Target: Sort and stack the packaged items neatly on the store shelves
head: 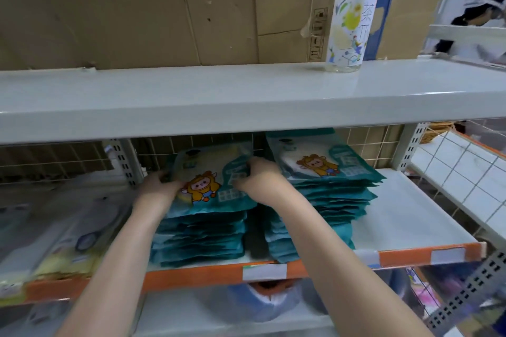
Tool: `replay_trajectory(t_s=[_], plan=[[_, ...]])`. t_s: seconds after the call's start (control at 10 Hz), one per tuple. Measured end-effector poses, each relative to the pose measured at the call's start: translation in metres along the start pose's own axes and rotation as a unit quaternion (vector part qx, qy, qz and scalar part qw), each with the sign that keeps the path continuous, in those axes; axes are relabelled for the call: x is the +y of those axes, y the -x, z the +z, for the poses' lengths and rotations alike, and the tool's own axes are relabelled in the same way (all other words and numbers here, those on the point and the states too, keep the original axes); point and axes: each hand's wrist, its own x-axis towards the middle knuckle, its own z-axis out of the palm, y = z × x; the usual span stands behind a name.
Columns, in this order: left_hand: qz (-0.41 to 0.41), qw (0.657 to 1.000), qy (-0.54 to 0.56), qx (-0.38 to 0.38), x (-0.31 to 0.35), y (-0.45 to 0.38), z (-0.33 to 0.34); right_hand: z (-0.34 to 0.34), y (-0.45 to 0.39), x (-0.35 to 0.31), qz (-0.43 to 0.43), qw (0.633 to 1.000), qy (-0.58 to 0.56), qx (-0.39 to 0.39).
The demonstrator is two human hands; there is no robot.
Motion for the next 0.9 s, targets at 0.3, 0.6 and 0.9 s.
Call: replay_trajectory(t_s=[0.3,0.6,0.9], plan=[[0.003,0.998,-0.064,-0.024,-0.030,-0.020,0.002,0.051,-0.013,0.016,-0.014,1.000,0.002,-0.025],[0.020,0.987,-0.158,0.005,-0.034,-0.026,0.008,0.071,-0.014,0.032,-0.097,0.995,0.017,-0.009],[0.053,0.986,-0.104,0.120,-0.032,-0.003,-0.001,0.038,0.020,0.023,-0.139,0.988,-0.037,0.050]])
